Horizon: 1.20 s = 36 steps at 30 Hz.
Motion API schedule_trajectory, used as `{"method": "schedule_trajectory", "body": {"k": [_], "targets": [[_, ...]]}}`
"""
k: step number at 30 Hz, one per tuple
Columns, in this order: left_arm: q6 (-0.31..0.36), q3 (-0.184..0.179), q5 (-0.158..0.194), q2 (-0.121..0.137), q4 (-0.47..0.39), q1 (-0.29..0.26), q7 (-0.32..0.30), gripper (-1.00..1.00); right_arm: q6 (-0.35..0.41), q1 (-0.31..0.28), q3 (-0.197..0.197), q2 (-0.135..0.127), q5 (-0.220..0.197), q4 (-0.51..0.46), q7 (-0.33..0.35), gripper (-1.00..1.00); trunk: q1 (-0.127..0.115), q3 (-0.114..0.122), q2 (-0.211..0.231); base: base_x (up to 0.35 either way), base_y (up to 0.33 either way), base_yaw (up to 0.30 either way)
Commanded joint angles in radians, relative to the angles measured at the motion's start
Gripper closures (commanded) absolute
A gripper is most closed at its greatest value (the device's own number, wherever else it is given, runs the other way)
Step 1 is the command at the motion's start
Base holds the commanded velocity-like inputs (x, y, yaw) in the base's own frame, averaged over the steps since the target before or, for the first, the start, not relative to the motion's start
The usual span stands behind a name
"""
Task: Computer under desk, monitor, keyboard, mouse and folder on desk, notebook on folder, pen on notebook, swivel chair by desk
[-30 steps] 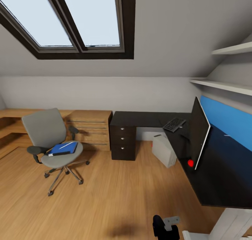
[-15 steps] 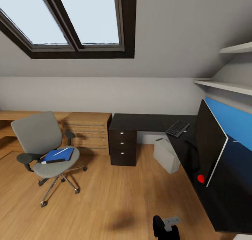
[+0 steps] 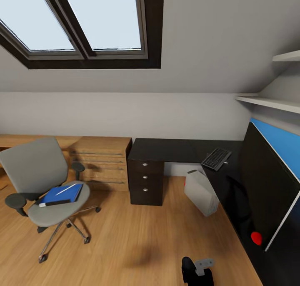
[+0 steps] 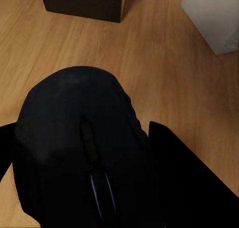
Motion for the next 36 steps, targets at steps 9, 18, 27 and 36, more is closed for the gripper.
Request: {"method": "schedule_trajectory", "body": {"k": [9,18,27,36], "targets": [[-0.004,0.000,0.010,0.000,0.000,-0.001,0.000,-1.00,-0.004,-0.002,0.008,0.000,-0.003,0.002,-0.005,1.00,0.001,-0.001,-0.001,0.329,0.000,0.000],[-0.004,0.000,0.010,0.000,0.000,-0.001,0.000,-1.00,-0.004,-0.001,0.008,0.000,-0.003,0.002,-0.005,1.00,0.001,-0.001,-0.001,0.329,0.000,0.000],[-0.004,0.000,0.010,0.000,0.000,-0.001,0.000,-1.00,-0.003,-0.001,0.008,0.000,-0.003,0.002,-0.005,1.00,0.001,-0.001,-0.001,0.329,0.000,0.000],[-0.004,0.000,0.010,0.000,0.000,-0.001,0.000,-1.00,-0.004,-0.001,0.008,0.001,-0.003,0.002,-0.004,1.00,0.001,-0.001,-0.001,0.329,0.000,0.000]]}}
